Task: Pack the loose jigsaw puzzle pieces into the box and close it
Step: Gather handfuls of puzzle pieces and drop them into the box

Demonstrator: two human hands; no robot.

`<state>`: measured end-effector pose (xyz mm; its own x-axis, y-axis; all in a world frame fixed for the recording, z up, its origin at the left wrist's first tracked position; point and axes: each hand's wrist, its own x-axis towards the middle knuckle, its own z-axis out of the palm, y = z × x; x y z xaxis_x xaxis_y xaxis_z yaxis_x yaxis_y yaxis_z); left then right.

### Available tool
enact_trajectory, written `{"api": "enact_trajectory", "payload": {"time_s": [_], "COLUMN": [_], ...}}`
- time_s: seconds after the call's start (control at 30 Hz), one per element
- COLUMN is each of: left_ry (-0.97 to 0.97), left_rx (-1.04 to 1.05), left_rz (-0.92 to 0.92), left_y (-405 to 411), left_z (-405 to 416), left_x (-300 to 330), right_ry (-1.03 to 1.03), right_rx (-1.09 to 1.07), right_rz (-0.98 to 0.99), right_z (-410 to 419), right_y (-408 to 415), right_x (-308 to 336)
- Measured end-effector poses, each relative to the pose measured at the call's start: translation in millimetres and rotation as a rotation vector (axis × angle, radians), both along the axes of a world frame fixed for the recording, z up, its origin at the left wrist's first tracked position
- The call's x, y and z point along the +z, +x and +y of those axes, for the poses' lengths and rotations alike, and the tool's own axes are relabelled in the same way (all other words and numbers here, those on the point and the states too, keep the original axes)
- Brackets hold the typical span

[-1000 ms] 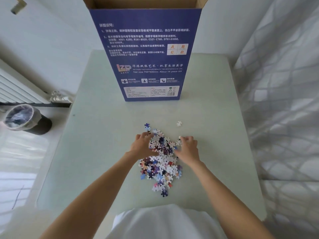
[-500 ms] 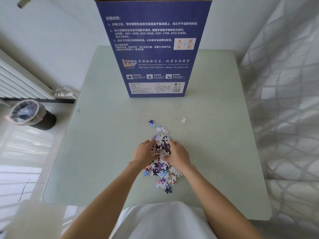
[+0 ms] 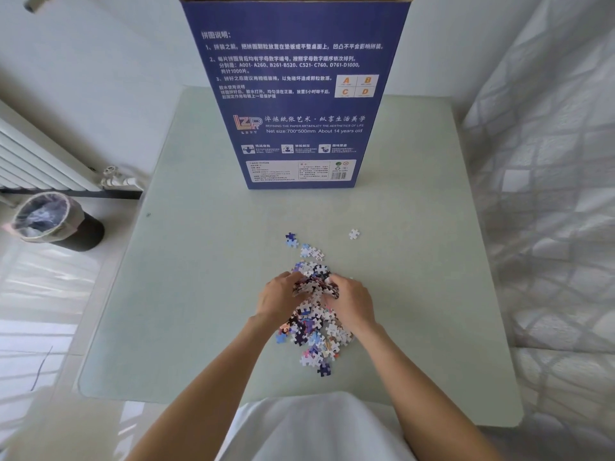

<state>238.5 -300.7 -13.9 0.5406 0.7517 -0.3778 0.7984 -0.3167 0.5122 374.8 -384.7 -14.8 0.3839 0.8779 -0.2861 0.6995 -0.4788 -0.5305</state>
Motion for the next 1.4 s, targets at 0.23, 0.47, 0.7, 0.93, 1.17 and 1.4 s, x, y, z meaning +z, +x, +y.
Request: {"api": "enact_trajectory", "payload": {"time_s": [0.23, 0.47, 0.7, 0.93, 1.17, 1.4], "left_ry": [0.04, 0.067, 0.151, 0.506, 0.884, 0.846], "left_rx": [0.1, 0.118, 0.118, 0.013, -0.018, -0.003], "left_rz": [-0.078, -0.114, -0.309, -0.659, -0.676, -0.539], "left_y": [-5, -13, -11, 12, 49, 79], "left_z": [7, 12, 18, 85, 168, 229], "left_x": [6, 7, 38, 163, 264, 304], "right_ry": [0.044, 0.054, 0.023, 0.142, 0.33, 0.538], "right_rx": [-0.034, 0.031, 0.007, -0.167, -0.196, -0.059], "right_rz": [0.013, -0.131, -0.111, 0.27, 0.52, 0.528], "right_z": [-4, -1, -10, -7, 18, 78], "right_y": [12, 21, 28, 43, 63, 96], "right_x": [5, 21, 20, 46, 94, 189]}}
